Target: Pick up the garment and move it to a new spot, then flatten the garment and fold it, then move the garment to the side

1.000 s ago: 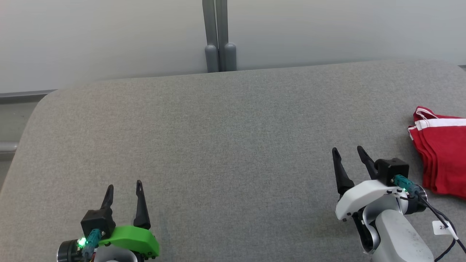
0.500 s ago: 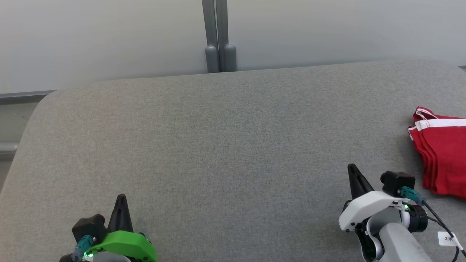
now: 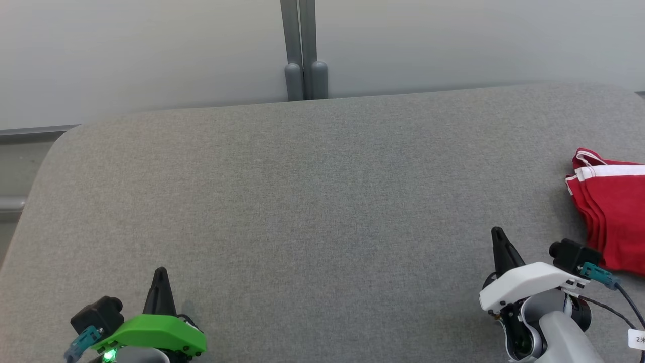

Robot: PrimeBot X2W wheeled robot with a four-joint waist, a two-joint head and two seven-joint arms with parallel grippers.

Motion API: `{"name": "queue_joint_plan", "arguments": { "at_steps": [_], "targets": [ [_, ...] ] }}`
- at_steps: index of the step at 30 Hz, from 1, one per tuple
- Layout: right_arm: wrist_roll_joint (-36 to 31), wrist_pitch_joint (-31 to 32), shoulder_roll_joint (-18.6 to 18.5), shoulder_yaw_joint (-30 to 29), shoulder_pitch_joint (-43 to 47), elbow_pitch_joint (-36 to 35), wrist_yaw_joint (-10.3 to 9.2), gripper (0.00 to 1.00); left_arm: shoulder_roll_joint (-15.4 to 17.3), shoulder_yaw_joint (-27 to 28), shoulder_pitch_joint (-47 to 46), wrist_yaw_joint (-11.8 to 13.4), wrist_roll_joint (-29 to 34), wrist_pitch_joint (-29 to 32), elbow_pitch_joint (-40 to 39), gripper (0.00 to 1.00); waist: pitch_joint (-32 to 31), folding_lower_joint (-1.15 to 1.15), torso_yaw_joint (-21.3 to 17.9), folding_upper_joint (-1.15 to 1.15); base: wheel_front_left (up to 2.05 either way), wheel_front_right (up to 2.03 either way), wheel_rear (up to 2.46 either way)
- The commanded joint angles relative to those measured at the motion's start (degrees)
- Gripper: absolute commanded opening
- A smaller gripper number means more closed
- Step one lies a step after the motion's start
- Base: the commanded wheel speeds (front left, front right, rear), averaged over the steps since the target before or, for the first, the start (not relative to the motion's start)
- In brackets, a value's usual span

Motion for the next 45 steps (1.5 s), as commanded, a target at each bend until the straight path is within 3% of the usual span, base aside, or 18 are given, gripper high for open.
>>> {"name": "queue_joint_plan", "arguments": {
  "at_steps": [1, 45],
  "targets": [
    [2.2, 0.4, -0.2, -0.4, -0.6, -1.6, 0.01, 0.00, 0.2, 0.5, -1.1, -0.4, -2.2, 0.4, -1.2, 0.00, 0.0, 0.00, 0.0, 0.00, 0.00, 0.00, 0.00],
    [34.2, 8.8, -0.4, -3.8, 3.6, -10.3, 0.01, 0.00, 0.5, 4.9, -2.0, -4.9, -33.0, 8.9, -5.2, 0.00, 0.0, 0.00, 0.3, 0.00, 0.00, 0.00, 0.00]
  ]
}}
